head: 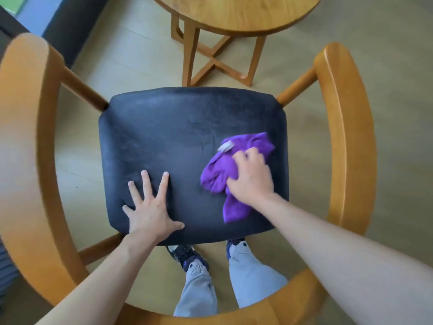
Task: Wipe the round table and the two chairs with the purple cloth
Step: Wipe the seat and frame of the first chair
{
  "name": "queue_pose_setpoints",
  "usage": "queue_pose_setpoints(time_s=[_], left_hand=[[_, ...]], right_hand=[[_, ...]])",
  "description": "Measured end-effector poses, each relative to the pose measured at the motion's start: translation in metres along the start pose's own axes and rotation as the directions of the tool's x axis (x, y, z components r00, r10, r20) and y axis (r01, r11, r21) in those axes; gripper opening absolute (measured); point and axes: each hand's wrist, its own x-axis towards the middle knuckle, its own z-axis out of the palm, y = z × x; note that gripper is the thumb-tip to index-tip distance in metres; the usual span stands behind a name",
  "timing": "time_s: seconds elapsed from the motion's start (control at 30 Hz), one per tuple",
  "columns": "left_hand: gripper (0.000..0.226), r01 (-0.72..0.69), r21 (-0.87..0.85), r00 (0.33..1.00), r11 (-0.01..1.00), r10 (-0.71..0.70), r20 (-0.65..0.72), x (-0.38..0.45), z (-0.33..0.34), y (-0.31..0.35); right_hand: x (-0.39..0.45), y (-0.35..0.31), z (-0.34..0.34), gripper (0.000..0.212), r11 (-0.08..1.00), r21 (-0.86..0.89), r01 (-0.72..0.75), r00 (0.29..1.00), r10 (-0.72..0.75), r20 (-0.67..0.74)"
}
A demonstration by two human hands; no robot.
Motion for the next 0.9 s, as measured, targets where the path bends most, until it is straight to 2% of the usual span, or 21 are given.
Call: queue_pose_setpoints(time_s=[0.03,0.07,0.1,0.13,0.17,0.2,0.23,0.27,0.3,0.33,0.4,0.43,0.47,0.53,0.6,0.63,0.67,0.7,0.77,0.83,0.9], left_hand=[[0.149,0.007,-0.03,1.0,1.0,-0.007,0.006,0.001,0.001,0.002],[0.149,0.014,-0.054,1.0,0.998,-0.014,0.006,0.002,0.001,0.003],[0.149,0.021,-0.071,1.0,0.997,-0.021,0.005,0.003,0.002,0.004],[0.148,0.027,-0.082,1.0,0.996,-0.027,0.004,0.004,0.004,0.004],[0.146,0.03,-0.087,1.0,0.996,-0.03,0.0,0.004,0.006,0.003],[0.143,0.028,-0.088,1.0,0.996,-0.029,-0.009,0.004,0.008,0.002],[0.138,0.024,-0.093,0.999,0.995,-0.026,-0.023,0.004,0.01,-0.001],[0.134,0.021,-0.102,0.999,0.995,-0.025,-0.037,0.002,0.012,-0.003],[0.132,0.019,-0.105,0.998,0.994,-0.024,-0.051,0.001,0.014,-0.006],[0.131,0.016,-0.101,0.998,0.995,-0.023,-0.065,-0.001,0.015,-0.008],[0.13,0.021,-0.09,0.997,0.996,-0.028,-0.077,-0.001,0.016,-0.009],[0.13,0.028,-0.089,0.997,0.996,-0.034,-0.074,-0.001,0.015,-0.008],[0.131,0.032,-0.09,0.997,0.995,-0.038,-0.07,0.0,0.015,-0.007],[0.135,0.039,-0.108,0.996,0.993,-0.048,-0.074,0.001,0.015,-0.005],[0.135,0.038,-0.123,0.995,0.992,-0.048,-0.083,0.003,0.018,-0.005],[0.134,0.034,-0.135,0.995,0.99,-0.046,-0.086,0.004,0.019,-0.006],[0.131,0.03,-0.164,0.995,0.986,-0.046,-0.093,0.004,0.02,-0.008],[0.129,0.028,-0.217,0.993,0.976,-0.053,-0.109,0.004,0.019,-0.011],[0.127,0.033,-0.369,0.985,0.929,-0.093,-0.146,0.004,0.015,-0.019],[0.126,0.012,-0.462,0.983,0.887,-0.095,-0.157,0.002,0.008,-0.026],[0.125,-0.037,-0.425,0.992,0.904,-0.019,-0.128,-0.001,0.004,-0.029]], right_hand=[[0.015,-0.005,-0.004,0.044,0.976,0.121,-0.181,0.98,0.189,-0.057],[0.028,-0.018,-0.004,0.046,0.908,0.249,-0.337,0.928,0.364,-0.075],[0.038,-0.039,0.001,0.048,0.84,0.322,-0.437,0.875,0.48,-0.063],[0.04,-0.062,0.007,0.049,0.827,0.321,-0.462,0.86,0.506,-0.067],[0.036,-0.084,0.016,0.05,0.873,0.269,-0.408,0.891,0.445,-0.094],[0.025,-0.103,0.028,0.049,0.938,0.197,-0.284,0.942,0.311,-0.122],[0.009,-0.115,0.039,0.047,0.986,0.116,-0.12,0.986,0.132,-0.102],[-0.01,-0.121,0.047,0.046,0.996,0.054,0.073,0.996,-0.07,-0.05],[-0.024,-0.12,0.051,0.045,0.969,0.025,0.245,0.969,-0.246,0.025],[-0.028,-0.11,0.049,0.046,0.932,0.027,0.36,0.928,-0.361,0.093],[-0.015,-0.083,0.031,0.05,0.885,-0.028,0.465,0.875,-0.455,0.165],[-0.005,-0.069,0.022,0.051,0.883,-0.091,0.46,0.881,-0.442,0.167],[0.01,-0.056,0.014,0.052,0.902,-0.139,0.408,0.911,-0.392,0.129],[0.04,-0.044,0.001,0.048,0.984,-0.105,0.147,0.989,-0.149,-0.016],[0.061,-0.066,0.0,0.045,0.98,0.121,-0.157,0.979,0.171,-0.108],[0.063,-0.087,0.005,0.047,0.956,0.184,-0.231,0.962,0.253,-0.107],[0.058,-0.108,0.014,0.048,0.961,0.167,-0.219,0.965,0.238,-0.11],[0.047,-0.125,0.025,0.048,0.984,0.116,-0.133,0.982,0.147,-0.12],[0.012,-0.139,0.047,0.045,0.992,0.006,0.129,0.988,-0.128,-0.091],[-0.018,-0.128,0.057,0.046,0.908,-0.068,0.413,0.911,-0.412,0.022],[-0.031,-0.106,0.054,0.044,0.815,-0.042,0.577,0.812,-0.568,0.138]])
